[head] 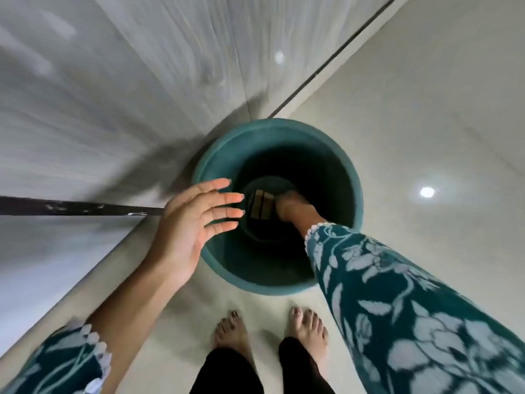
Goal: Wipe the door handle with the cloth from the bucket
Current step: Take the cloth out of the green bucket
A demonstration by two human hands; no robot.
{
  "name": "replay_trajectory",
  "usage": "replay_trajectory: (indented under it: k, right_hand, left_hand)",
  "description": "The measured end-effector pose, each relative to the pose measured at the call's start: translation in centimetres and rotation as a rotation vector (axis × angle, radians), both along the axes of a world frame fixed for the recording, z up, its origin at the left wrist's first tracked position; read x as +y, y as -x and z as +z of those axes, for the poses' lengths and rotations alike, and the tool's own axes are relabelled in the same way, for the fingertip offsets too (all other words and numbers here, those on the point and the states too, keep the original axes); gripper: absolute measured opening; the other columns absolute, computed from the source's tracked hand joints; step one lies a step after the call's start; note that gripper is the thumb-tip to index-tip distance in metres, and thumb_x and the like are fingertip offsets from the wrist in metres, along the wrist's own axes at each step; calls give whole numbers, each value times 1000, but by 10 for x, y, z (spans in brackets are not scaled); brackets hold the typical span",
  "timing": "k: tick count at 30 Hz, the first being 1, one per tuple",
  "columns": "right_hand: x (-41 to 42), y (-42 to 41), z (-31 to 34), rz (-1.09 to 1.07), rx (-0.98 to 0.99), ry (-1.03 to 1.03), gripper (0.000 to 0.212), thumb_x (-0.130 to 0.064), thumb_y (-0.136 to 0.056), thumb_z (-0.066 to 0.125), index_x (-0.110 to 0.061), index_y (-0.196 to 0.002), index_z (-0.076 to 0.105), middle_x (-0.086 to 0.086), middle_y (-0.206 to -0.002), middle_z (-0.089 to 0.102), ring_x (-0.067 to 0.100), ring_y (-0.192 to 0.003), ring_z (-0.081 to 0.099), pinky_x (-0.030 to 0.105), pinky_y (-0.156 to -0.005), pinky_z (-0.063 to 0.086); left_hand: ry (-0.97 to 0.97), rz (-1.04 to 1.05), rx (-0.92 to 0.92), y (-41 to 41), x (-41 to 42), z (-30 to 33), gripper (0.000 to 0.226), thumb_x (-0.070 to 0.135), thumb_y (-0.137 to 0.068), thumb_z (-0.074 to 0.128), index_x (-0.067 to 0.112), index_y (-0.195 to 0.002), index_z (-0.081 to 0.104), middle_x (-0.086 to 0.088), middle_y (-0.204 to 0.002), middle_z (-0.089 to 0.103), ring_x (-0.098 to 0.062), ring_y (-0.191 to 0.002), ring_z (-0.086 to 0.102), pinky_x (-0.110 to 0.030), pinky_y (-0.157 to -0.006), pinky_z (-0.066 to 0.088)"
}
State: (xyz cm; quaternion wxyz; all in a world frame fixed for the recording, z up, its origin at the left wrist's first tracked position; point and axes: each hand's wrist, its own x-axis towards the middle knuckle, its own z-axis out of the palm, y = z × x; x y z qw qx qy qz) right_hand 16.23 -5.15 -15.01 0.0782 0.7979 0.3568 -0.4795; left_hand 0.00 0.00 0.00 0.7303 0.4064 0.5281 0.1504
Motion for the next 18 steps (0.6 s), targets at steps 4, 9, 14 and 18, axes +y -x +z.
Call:
replay_trajectory:
  k: [4,9,14,18]
  right_hand:
    - [-3,9,-12,-48,88,22,41,-17,-101,32,1,-136,43,20,-145,42,31,-132,42,29,-100,35]
    - [-3,16,28,-136,93,-28,37,-13,-97,36,1,-125,56,21,-135,54,34,-126,49,35,-105,36]
    - [-39,11,124,-89,50,-102,25,-10,-87,46,-4,-98,67,20,-102,67,38,-103,62,35,-86,49]
    - [-55,5,200,-69,132,-41,33,-6,-89,43,0,-113,65,17,-114,66,34,-110,60,38,-95,49]
  left_hand:
    - [13,-8,-14,-1,2,-7,26,7,-95,40,12,-103,64,-10,-89,75,-23,-75,70,-30,-65,58]
    - [88,77,10,2,-5,21,25,9,-97,40,12,-102,64,-8,-85,76,-21,-72,71,-28,-60,57]
    - [152,135,52,9,-27,91,23,10,-96,41,11,-102,63,-6,-82,76,-20,-69,71,-30,-62,57]
    - [152,101,76,14,-42,140,22,12,-97,41,13,-102,62,-4,-80,76,-19,-68,70,-32,-66,54]
